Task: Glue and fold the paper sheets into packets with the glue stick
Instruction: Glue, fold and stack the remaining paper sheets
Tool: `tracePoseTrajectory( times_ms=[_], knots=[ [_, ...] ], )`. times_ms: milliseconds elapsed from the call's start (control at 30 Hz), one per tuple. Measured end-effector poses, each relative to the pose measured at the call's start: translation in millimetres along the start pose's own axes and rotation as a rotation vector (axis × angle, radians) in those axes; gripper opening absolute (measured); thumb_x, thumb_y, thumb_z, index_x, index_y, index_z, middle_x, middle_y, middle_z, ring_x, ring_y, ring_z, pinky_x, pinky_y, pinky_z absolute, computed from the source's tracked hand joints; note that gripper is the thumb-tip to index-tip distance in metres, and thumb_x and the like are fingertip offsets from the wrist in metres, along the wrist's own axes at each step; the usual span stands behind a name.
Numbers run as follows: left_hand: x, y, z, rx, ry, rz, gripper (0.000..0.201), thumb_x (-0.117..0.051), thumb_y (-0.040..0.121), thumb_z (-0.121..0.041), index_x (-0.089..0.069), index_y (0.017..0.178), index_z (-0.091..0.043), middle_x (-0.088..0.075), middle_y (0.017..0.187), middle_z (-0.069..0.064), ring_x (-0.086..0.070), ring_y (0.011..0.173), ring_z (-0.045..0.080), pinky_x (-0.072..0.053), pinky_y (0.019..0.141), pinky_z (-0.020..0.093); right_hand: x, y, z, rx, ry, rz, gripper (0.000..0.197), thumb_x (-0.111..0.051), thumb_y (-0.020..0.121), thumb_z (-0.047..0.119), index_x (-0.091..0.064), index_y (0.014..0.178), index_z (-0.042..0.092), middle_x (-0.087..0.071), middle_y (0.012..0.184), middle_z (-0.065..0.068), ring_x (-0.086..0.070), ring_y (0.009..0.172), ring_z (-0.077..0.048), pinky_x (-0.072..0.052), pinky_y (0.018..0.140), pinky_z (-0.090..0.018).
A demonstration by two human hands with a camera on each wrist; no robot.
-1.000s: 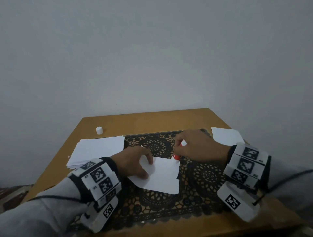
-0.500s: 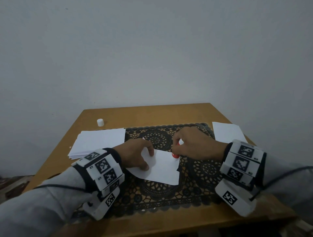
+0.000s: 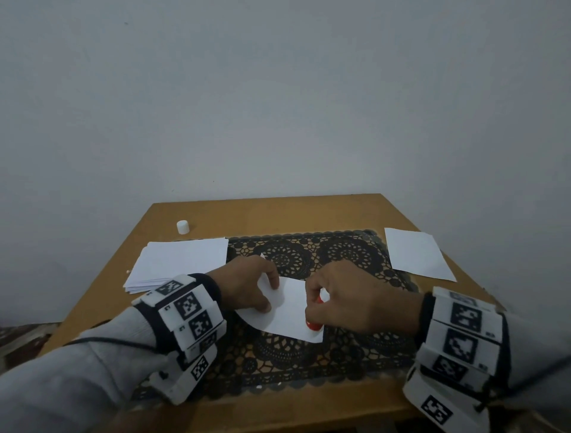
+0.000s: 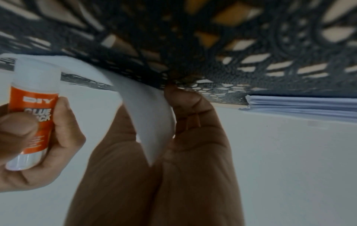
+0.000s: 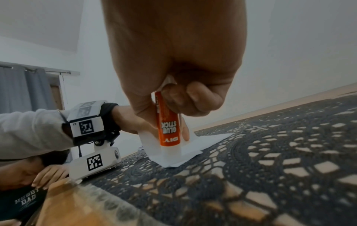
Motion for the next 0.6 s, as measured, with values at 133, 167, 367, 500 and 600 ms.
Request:
tracePoseTrajectory(
  times_ms=[133,167,367,500,600],
  knots=[
    [22.0,-0.3,-6.0,-0.048,-0.147,-0.163,0.022,-0.061,0.082,-0.007,-0.069,0.088,-0.026,-0.063,0.112,-0.007,-0.055,0.106,0.013,-0.043,0.088,0.024,-1.7,1.0,-5.2,-0.032,0.035,0.013,0.02,-0.067,0.081,0.035,-0.074,0.082,0.017,-0.073,0.085,-0.003,-0.068,0.082,-0.024,-0.057,0.076,-0.048],
    [24.9,-1.4,-6.8,-0.054,-0.174,-0.149,0.025,-0.061,0.08,-0.003,-0.07,0.086,-0.025,-0.064,0.107,-0.009,-0.056,0.102,0.011,-0.043,0.084,0.022,-1.0,1.4,-6.6,-0.042,0.025,0.046,0.019,-0.067,0.083,0.034,-0.074,0.085,0.017,-0.073,0.087,-0.001,-0.068,0.082,-0.023,-0.058,0.078,-0.044],
    [23.0,-8.5,-4.6,-0.081,-0.092,0.033,0.021,-0.071,0.076,-0.007,-0.071,0.08,-0.027,-0.061,0.092,-0.022,-0.054,0.088,-0.001,-0.04,0.078,0.017,17.6,-7.0,-14.7,-0.028,-0.103,0.298,0.033,-0.074,0.082,0.04,-0.066,0.104,0.018,-0.07,0.1,0.001,-0.064,0.082,-0.011,-0.053,0.079,-0.031],
    [23.3,-12.4,-2.3,-0.073,-0.128,-0.036,0.019,-0.071,0.076,-0.008,-0.071,0.081,-0.026,-0.062,0.094,-0.018,-0.054,0.09,0.001,-0.041,0.078,0.016,26.4,-10.3,-29.2,-0.026,-0.265,0.357,0.022,-0.06,0.094,0.026,-0.063,0.116,0.022,-0.06,0.11,0.005,-0.053,0.094,-0.01,-0.042,0.078,-0.022],
    [23.1,-13.8,7.7,-0.005,-0.127,-0.125,0.021,-0.07,0.077,-0.01,-0.067,0.079,-0.03,-0.061,0.104,-0.012,-0.054,0.102,0.009,-0.038,0.084,0.021,42.1,-9.3,-47.3,-0.084,-0.191,0.261,0.016,-0.06,0.094,0.025,-0.057,0.109,0.03,-0.055,0.099,0.011,-0.05,0.085,-0.006,-0.038,0.07,-0.019]
  ],
)
Point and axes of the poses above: each hand's wrist, its own y-axis towards the middle knuckle, its own x-axis out of the back of the hand, z = x × y, the point moved 8 cm from there along y, towards the middle knuckle
